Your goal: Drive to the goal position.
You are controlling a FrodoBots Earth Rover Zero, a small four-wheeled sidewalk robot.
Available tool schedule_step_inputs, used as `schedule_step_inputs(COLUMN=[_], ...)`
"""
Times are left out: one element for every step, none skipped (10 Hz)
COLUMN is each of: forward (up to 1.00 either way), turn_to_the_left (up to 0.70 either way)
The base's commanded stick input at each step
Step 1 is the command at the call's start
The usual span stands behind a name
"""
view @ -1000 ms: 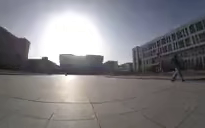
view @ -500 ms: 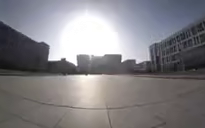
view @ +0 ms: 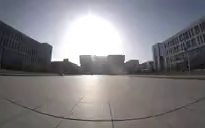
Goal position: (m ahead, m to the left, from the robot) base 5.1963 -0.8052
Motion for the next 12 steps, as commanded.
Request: schedule_step_inputs(forward=[1.00, 1.00, 1.00, 1.00, 1.00, 1.00, 1.00, 1.00, 1.00, 1.00, 1.00, 1.00], turn_to_the_left=[0.03, 0.03, 0.03, 0.03, 0.03, 0.03, 0.03, 0.03, 0.03, 0.03, 0.03, 0.03])
